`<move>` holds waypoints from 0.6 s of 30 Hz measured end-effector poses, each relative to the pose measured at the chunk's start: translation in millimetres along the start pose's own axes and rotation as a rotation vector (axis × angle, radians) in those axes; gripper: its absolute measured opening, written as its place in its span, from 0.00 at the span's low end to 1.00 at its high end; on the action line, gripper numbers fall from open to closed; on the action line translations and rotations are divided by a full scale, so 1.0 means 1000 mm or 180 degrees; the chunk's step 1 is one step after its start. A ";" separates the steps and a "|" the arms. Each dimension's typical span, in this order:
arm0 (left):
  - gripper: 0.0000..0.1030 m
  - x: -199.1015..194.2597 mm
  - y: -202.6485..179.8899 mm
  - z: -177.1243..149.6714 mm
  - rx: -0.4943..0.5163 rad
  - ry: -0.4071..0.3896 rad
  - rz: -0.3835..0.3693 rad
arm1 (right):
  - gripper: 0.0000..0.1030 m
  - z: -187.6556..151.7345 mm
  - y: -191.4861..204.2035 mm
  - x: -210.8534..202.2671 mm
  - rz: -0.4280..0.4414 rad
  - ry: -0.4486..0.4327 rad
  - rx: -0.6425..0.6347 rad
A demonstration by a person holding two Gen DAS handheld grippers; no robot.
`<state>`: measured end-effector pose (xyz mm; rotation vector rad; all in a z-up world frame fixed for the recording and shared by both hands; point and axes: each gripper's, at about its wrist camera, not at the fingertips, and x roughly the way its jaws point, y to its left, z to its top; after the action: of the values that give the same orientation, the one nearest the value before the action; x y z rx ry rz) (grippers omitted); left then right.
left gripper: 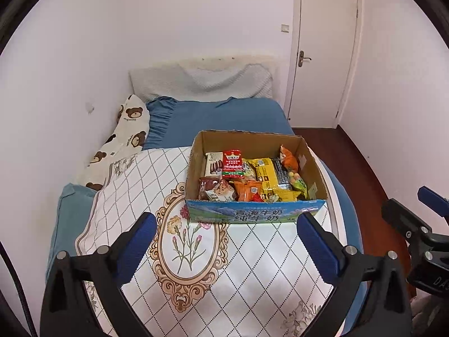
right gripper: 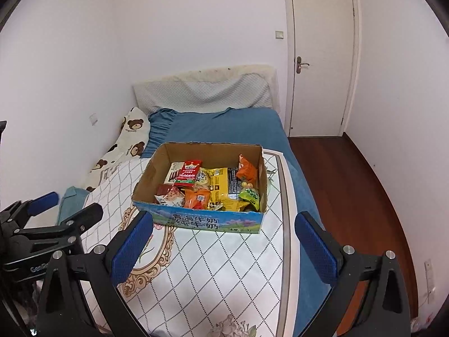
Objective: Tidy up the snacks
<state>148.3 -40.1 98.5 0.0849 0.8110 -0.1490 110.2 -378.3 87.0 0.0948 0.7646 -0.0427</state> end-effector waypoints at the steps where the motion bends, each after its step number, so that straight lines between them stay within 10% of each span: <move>1: 0.99 0.003 0.000 0.000 -0.0014 -0.0004 0.0008 | 1.00 -0.001 -0.001 0.003 -0.0009 0.0000 0.0010; 18: 0.99 0.090 0.001 0.012 -0.0001 0.0221 0.0225 | 1.00 0.003 -0.014 0.091 -0.0232 0.0166 0.0080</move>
<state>218.7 -49.5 41.4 0.1188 0.8761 -0.0793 176.7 -393.0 24.6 0.0923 0.8195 -0.1194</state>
